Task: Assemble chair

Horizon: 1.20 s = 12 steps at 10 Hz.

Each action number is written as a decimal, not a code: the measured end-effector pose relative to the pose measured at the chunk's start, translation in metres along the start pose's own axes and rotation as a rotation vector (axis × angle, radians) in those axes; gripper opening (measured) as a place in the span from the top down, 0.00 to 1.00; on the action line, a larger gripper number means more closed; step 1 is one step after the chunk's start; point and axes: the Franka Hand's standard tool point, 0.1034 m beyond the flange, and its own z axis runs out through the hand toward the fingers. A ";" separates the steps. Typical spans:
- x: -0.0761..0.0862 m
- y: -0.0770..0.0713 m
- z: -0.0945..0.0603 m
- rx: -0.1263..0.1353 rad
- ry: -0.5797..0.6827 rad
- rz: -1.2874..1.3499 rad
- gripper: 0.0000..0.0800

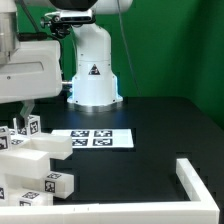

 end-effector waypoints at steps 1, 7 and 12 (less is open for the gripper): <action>0.001 -0.001 0.006 -0.004 -0.005 0.009 0.19; 0.004 -0.005 0.007 -0.009 -0.008 0.030 0.64; 0.008 -0.006 0.007 -0.025 0.010 0.404 0.64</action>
Offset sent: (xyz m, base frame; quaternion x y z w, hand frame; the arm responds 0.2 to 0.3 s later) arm -0.0072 0.0097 -0.0003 -0.0135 -0.0160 -0.0002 0.9998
